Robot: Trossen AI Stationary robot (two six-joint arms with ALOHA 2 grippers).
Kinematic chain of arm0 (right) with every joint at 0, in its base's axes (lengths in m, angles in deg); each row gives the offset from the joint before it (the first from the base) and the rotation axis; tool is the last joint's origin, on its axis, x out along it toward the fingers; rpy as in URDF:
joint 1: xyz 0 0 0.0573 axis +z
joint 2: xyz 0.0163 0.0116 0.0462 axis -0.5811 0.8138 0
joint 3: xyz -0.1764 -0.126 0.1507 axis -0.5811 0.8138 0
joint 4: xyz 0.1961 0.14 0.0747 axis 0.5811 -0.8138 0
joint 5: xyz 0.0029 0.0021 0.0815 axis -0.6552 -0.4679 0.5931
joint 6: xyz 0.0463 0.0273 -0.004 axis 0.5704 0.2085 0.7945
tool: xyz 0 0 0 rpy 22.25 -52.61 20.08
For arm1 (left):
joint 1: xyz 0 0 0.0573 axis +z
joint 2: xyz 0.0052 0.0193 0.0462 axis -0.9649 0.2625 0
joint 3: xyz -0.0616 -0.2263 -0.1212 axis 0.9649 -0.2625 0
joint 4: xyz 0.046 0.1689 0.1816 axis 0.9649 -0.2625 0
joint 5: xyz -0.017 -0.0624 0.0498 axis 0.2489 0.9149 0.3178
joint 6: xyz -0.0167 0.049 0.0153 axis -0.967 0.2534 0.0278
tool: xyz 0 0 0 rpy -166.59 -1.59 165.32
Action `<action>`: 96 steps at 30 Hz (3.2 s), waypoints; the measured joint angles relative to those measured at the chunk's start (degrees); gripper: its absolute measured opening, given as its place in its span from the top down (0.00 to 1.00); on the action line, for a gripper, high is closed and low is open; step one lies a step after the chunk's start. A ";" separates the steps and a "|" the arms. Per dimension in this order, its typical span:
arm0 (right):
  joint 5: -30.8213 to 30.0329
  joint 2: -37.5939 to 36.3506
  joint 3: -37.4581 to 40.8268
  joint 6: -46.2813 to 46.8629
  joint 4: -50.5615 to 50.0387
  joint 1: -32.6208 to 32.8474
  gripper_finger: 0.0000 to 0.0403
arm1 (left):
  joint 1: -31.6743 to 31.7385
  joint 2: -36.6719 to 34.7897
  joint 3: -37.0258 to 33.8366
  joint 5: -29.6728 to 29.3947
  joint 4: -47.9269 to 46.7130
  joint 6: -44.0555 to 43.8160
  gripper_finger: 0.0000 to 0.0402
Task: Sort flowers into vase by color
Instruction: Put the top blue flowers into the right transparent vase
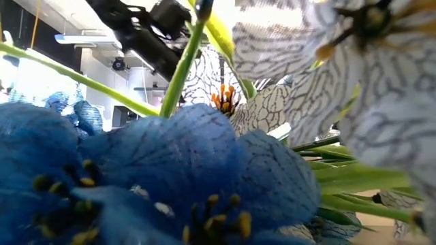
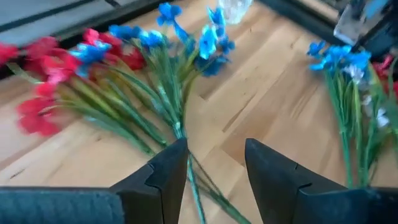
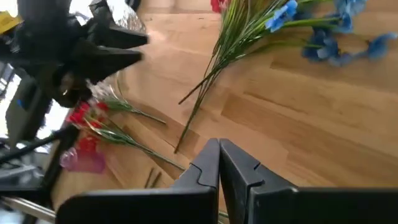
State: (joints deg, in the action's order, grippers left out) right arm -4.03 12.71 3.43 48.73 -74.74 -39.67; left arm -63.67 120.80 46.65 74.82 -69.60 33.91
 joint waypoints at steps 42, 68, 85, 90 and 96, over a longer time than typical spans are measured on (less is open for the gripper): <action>0.04 4.25 -3.09 2.16 -8.60 -0.04 0.77 | 6.87 31.06 37.14 7.91 -37.34 -0.21 0.78; -0.05 4.25 -3.02 4.14 -3.52 0.04 0.71 | 8.55 22.26 37.13 10.63 -40.76 1.80 0.92; 0.04 4.25 -3.02 7.07 -4.52 0.07 0.62 | 7.48 24.95 35.13 10.87 -39.51 6.97 0.81; 0.05 4.30 -3.02 6.98 -4.77 0.07 0.62 | 7.58 26.83 35.21 10.86 -37.80 8.17 0.81; 0.04 4.30 -3.02 6.96 -4.77 0.44 0.62 | 7.68 28.75 35.11 10.91 -38.53 8.35 0.81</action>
State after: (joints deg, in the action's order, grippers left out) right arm -3.99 17.01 0.40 55.69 -79.50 -39.24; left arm -56.00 149.55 81.76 85.73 -108.14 42.26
